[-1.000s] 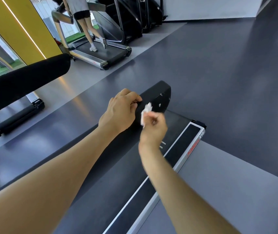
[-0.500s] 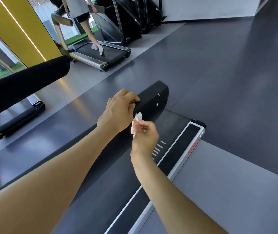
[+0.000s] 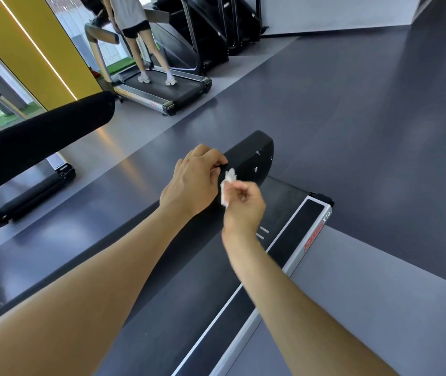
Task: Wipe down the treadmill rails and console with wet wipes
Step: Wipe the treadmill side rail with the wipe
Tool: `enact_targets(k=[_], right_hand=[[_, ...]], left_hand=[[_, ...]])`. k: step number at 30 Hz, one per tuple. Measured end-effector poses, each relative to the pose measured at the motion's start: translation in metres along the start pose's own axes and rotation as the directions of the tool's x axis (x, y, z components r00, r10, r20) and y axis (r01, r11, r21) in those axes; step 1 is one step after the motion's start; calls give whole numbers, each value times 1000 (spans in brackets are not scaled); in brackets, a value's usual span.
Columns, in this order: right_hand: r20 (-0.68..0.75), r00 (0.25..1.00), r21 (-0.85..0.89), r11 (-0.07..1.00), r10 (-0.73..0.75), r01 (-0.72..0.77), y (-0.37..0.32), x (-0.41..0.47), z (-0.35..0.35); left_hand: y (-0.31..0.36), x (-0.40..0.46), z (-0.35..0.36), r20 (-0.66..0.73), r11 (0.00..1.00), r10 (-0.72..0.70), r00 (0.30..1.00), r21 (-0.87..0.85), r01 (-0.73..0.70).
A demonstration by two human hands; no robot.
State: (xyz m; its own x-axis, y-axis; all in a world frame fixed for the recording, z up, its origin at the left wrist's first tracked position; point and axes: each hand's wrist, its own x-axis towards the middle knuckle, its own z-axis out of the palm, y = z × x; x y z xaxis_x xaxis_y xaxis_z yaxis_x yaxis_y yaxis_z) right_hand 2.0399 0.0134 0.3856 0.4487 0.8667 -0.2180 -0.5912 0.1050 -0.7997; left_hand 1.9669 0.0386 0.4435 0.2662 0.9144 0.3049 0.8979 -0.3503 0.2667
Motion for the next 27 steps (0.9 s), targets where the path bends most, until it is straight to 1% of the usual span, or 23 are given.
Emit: enact_targets(k=[3,5,8,10,13,14,18,20,23,25,27], right_hand=[[-80,996,7,1000,-27,27,-21,53,1],[-140,990,20,1000,-9,12,-30,80,1],[-204,979,-24,1000,-7,2,-35,90,0],[-159,986,-64,997,-49,39,-23,71,-1],[-20,996,-91,992,-84,82,2,21,-7],[-4,996,-103,990,-93,92,5,17,-6],[-77,990,-125,987,-116,105,-15,67,3],[-86,990,-157,983,-109,94,-30,94,3],[-89,990,-196,977,-106,87,-37,101,2],[-57,987,-224,965,-151,135,-28,83,3],[24,984,-232,956,-178,178,-13,57,-1]], left_hand=[[-1,0,0,3,1000,-8,1000,-4,8],[0,-1,0,-2,1000,-6,1000,-3,6],[3,-1,0,2,1000,-5,1000,6,5],[3,0,-1,0,1000,-7,1000,14,7],[2,-1,-1,-1,1000,-10,1000,14,10],[2,-1,-1,0,1000,-7,1000,16,7],[1,-2,-1,0,1000,-18,1000,26,18],[1,-2,-1,-3,999,-20,1000,30,20],[3,-3,-2,3,999,-18,1000,41,18],[4,-3,-3,5,998,-18,1000,53,18],[4,-3,-3,8,998,-16,1000,61,16]])
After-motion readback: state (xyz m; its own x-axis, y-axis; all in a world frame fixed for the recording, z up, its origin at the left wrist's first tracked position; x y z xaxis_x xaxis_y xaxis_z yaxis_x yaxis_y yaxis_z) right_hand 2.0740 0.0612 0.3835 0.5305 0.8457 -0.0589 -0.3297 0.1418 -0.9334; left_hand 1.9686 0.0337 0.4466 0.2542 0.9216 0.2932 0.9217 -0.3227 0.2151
